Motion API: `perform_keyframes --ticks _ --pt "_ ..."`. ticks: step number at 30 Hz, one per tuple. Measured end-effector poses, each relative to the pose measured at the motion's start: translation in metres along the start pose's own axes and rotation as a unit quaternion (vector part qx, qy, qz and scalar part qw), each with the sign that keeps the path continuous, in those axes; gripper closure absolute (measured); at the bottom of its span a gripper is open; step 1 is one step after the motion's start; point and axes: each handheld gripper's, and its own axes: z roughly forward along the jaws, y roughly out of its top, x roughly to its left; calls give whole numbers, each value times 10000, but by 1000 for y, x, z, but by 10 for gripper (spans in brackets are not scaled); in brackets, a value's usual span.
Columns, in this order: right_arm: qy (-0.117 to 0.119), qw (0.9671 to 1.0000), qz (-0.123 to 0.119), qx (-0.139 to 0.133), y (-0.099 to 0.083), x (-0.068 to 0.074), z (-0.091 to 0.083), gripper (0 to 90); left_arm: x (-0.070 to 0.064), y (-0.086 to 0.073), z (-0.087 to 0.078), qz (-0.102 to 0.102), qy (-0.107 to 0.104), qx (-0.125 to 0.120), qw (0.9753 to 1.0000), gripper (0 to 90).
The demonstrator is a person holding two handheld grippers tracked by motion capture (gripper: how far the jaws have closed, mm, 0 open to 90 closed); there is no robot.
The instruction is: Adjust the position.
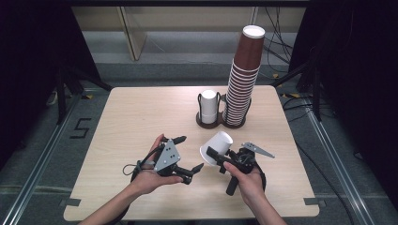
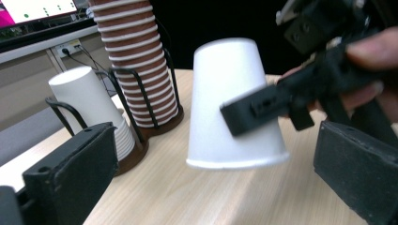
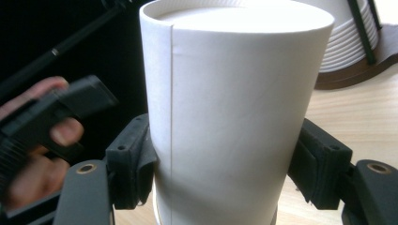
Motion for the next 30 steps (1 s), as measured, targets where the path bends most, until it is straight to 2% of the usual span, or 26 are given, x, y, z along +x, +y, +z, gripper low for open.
perform_keyframes --ticks 2,3,4,8,9,10,11,12,13,14,15,16,17,20,21,22,26,27,28,30 --pt "11 10000 78 -5 0 0 0 313 -2 -4 2 14 -8 68 10000 0" --pt "127 9995 305 -25 0 2 -1 313 -3 -8 5 29 -19 121 9999 0" --pt "113 9997 200 -69 1 0 0 313 -4 -9 6 31 -31 133 9999 0" --pt "222 9991 329 -112 1 1 -1 313 -7 -10 11 60 -59 182 9998 0" --pt "316 9986 388 -162 2 1 -1 313 -10 -11 15 81 -88 166 9998 0" --pt "302 9977 593 -131 2 3 -2 313 -11 -10 16 94 -101 190 9997 0" --pt "322 9982 481 -171 2 1 -1 313 -12 -10 17 103 -103 191 9997 0" --pt "283 9975 633 -141 2 3 -2 313 -12 -10 17 103 -103 191 9997 0" --pt "425 9976 498 -232 2 -1 -2 313 -14 -10 21 123 -134 185 9997 0" --pt "425 9976 498 -232 2 -1 -2 313 -14 -10 21 123 -134 185 9997 0" --pt "348 9971 657 -184 3 1 -2 313 -15 -11 24 104 -157 205 9996 0" --pt "397 9957 816 -160 2 3 -3 313 -15 -12 26 80 -171 188 9996 0" --pt "399 9954 860 -144 2 4 -3 313 -16 -12 27 67 -183 221 9996 0" --pt "388 9956 846 -129 2 3 -3 313 -15 -12 29 105 -193 240 9995 0" --pt "413 9963 742 -161 2 2 -2 313 -15 -12 31 80 -184 249 9995 0" --pt "413 9963 742 -161 2 2 -2 313 -15 -12 31 80 -184 249 9995 0" --pt "416 9961 769 -144 1 2 -1 313 -13 -12 36 -7 -153 268 9995 0" --pt "363 9963 770 -133 1 2 0 313 -12 -13 38 -96 -221 280 9993 0" --pt "419 9944 971 -85 0 5 -1 313 -12 -13 39 -100 -197 278 9994 0" --pt "447 9936 1034 -60 0 6 -2 313 -12 -13 40 -136 -201 274 9993 0"
